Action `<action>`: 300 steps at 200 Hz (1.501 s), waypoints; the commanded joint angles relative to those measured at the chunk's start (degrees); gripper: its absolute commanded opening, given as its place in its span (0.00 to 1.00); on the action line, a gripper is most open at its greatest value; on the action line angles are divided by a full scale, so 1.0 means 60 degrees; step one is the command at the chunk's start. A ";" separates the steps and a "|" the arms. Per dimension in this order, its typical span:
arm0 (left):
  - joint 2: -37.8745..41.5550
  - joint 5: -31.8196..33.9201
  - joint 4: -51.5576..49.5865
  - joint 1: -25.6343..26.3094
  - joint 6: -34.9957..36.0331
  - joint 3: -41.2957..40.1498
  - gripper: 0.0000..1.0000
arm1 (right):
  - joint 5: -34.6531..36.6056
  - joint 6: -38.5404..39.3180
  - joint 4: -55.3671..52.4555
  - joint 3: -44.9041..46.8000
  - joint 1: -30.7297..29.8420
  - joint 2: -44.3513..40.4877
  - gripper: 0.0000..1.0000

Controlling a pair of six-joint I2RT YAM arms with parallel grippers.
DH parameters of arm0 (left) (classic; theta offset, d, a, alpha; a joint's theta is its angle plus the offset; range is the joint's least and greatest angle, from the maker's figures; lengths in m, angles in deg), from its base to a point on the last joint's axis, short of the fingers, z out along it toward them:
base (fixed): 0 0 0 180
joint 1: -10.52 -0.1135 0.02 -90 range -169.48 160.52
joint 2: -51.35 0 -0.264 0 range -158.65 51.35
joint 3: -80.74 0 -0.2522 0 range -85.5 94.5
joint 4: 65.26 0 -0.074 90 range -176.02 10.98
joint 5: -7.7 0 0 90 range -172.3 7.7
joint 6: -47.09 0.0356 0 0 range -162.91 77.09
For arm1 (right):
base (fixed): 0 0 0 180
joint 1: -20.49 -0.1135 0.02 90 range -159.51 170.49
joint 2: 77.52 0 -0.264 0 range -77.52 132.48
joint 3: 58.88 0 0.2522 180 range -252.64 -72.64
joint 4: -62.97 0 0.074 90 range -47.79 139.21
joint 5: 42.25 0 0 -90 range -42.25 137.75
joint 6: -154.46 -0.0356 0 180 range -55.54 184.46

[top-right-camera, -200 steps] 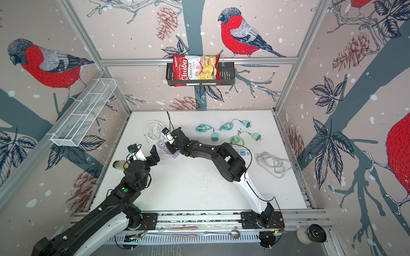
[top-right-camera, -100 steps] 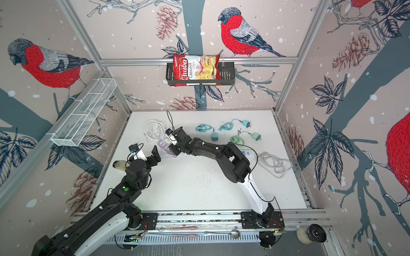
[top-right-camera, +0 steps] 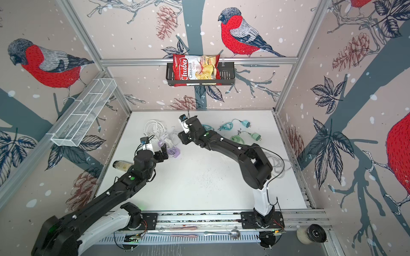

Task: Insert plugs into power strip
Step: Move the socket to the center of the table.

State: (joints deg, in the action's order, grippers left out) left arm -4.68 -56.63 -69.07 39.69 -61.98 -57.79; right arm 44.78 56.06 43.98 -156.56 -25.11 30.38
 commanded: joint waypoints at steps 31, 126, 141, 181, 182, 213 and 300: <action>-0.0902 -0.1168 0.0011 0.0147 0.0071 0.0673 0.98 | 0.1201 -0.2771 -0.0900 0.2913 0.2295 -0.2656 0.62; -0.2121 -0.1446 0.0263 0.0917 0.0152 0.1294 0.98 | 0.1802 -0.4174 -0.1137 0.6135 0.7043 -0.4707 0.68; -0.2246 -0.1523 0.0332 0.0938 0.0145 0.1314 0.98 | 0.1481 -0.4094 -0.0924 0.6186 0.7413 -0.4492 0.68; -0.2324 -0.1412 0.0366 0.0939 0.0190 0.1316 0.98 | 0.0914 -0.3846 -0.1064 0.5862 0.7498 -0.3470 0.68; -0.2323 -0.1417 0.0364 0.0939 0.0190 0.1316 0.98 | 0.0902 -0.3845 -0.1055 0.5859 0.7491 -0.3439 0.68; -0.2333 -0.1446 0.0408 0.0939 0.0177 0.1328 0.98 | 0.0579 -0.3904 -0.0945 0.6031 0.7425 -0.2936 0.68; -0.2481 -0.1280 0.0476 0.0932 0.0181 0.1448 0.98 | -0.0463 -0.4261 -0.0936 0.6401 0.6630 -0.2826 0.69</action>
State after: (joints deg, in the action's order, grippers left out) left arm -19.70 -65.40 -67.54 45.31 -61.48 -49.38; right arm 45.51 31.93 39.00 -119.03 16.20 13.55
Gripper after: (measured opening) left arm 0.978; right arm 0.687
